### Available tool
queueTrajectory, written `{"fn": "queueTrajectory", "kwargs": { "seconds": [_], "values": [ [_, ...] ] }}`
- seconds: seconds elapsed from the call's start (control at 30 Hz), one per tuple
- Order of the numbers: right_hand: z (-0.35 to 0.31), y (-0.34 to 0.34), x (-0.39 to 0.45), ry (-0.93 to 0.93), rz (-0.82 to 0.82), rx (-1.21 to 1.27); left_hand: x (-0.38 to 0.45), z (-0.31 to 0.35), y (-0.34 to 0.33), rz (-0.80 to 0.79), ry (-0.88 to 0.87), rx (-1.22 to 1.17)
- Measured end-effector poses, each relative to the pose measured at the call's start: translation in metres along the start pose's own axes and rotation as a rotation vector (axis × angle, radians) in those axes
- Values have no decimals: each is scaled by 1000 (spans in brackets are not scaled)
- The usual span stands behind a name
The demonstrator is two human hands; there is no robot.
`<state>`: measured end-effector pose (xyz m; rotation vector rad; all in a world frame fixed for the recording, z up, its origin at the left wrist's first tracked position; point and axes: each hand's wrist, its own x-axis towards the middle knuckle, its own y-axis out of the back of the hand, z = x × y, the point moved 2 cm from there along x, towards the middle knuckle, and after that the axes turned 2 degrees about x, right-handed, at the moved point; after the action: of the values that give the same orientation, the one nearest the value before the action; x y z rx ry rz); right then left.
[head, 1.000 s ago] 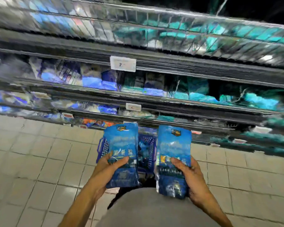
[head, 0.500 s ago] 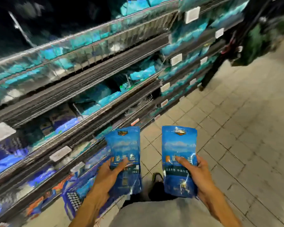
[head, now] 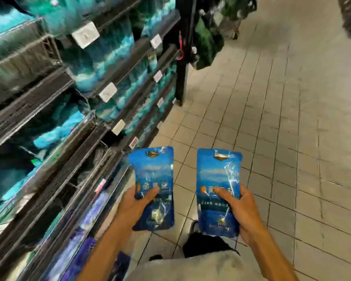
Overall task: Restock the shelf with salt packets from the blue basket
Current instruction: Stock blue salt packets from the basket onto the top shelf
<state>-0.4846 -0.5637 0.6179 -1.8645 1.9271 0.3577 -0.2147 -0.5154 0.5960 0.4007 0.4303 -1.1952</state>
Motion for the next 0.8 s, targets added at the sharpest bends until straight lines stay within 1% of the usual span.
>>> {"fn": "queueTrajectory", "kwargs": {
  "seconds": [0.1, 0.2, 0.3, 0.4, 0.5, 0.67, 0.8],
  "values": [
    [-31, 28, 43, 17, -26, -9, 28, 27, -46, -49, 1, -21],
    [-65, 46, 81, 39, -72, -6, 51, 57, -80, -65, -25, -47],
    [-97, 51, 118, 40, -114, -4, 77, 85, -104, -50, -38, -71],
    [-127, 45, 157, 58, -156, 4, 103, 119, -117, 30, -92, -92],
    [-159, 30, 199, 76, -202, -3, 134, 160, -118, 107, -175, -112],
    [-216, -15, 274, 143, -260, -23, 197, 230, -106, 142, -298, -139],
    [-274, -68, 333, 224, -318, -39, 260, 290, -88, 177, -381, -148]
  ]
}}
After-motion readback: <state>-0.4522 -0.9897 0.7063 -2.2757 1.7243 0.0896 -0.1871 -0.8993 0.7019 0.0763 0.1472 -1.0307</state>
